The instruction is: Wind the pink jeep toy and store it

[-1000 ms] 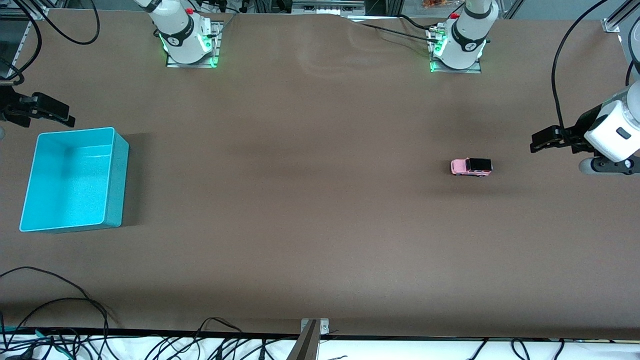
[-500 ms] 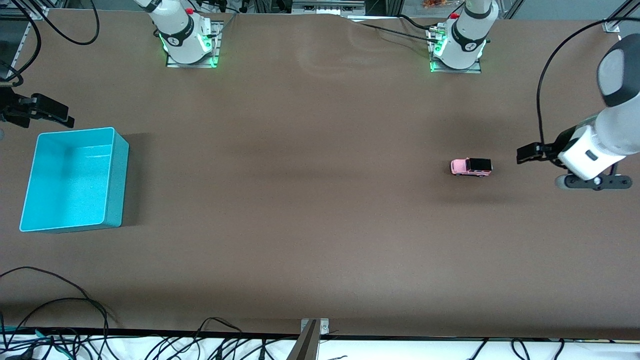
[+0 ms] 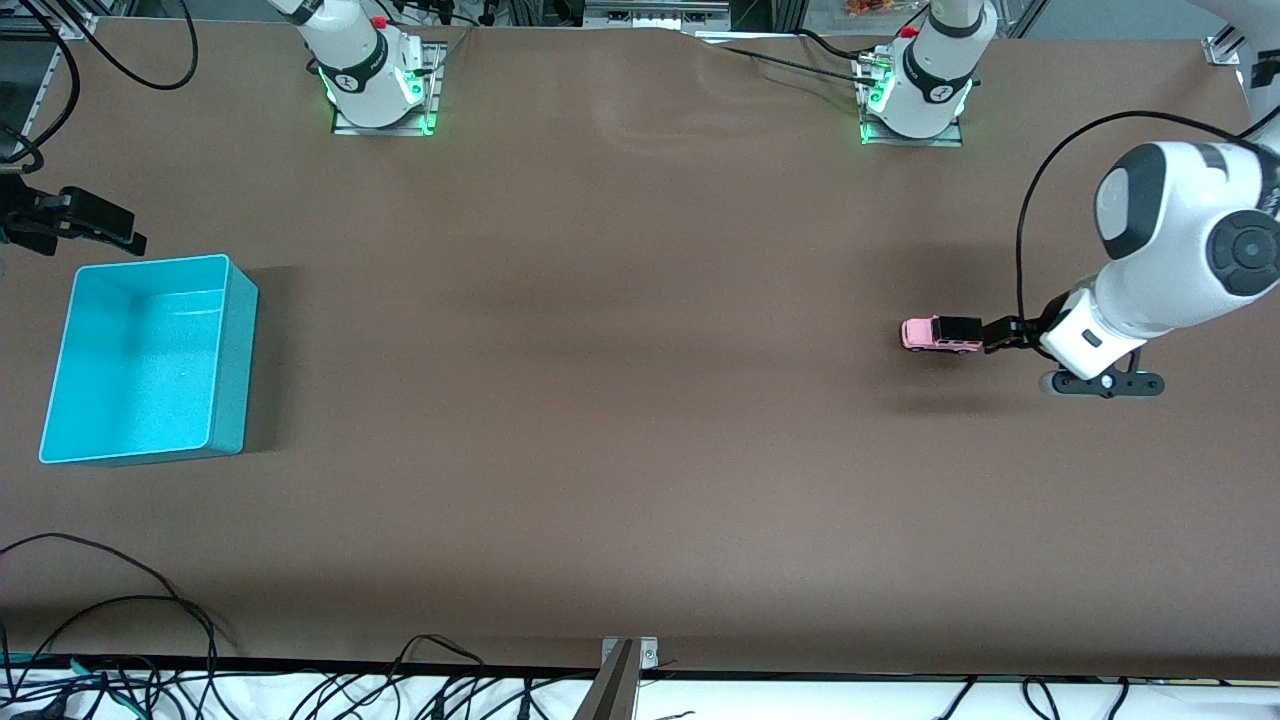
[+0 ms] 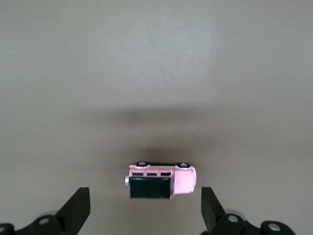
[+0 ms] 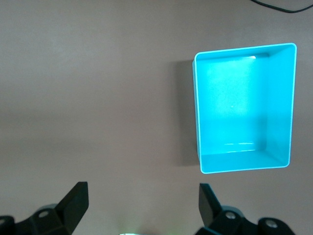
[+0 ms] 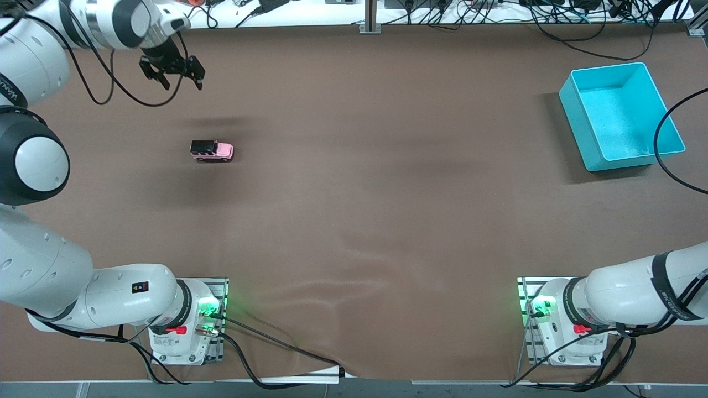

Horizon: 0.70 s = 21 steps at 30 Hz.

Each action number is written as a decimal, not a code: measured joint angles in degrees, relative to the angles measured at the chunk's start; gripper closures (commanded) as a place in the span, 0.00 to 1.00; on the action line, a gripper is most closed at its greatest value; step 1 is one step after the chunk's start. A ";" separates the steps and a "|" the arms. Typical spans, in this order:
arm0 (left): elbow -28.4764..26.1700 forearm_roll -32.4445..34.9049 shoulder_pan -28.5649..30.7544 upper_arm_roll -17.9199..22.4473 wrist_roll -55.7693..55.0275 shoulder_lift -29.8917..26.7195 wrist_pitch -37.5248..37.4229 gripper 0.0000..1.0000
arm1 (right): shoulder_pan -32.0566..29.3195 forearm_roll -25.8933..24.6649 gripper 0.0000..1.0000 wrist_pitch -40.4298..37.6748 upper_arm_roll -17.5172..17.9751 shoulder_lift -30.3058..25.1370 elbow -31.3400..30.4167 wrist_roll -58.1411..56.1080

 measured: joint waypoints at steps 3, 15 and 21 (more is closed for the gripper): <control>-2.96 0.00 0.09 0.02 0.00 0.01 3.66 0.00 | 0.00 0.00 0.00 0.00 0.00 0.00 0.00 0.00; -11.17 0.01 0.19 0.05 0.10 0.40 15.01 0.00 | 0.00 0.00 0.00 0.25 0.00 0.00 0.02 0.00; -12.73 0.03 0.20 0.08 1.12 1.39 16.83 0.00 | 0.00 0.00 0.00 0.32 0.00 0.00 0.02 -0.01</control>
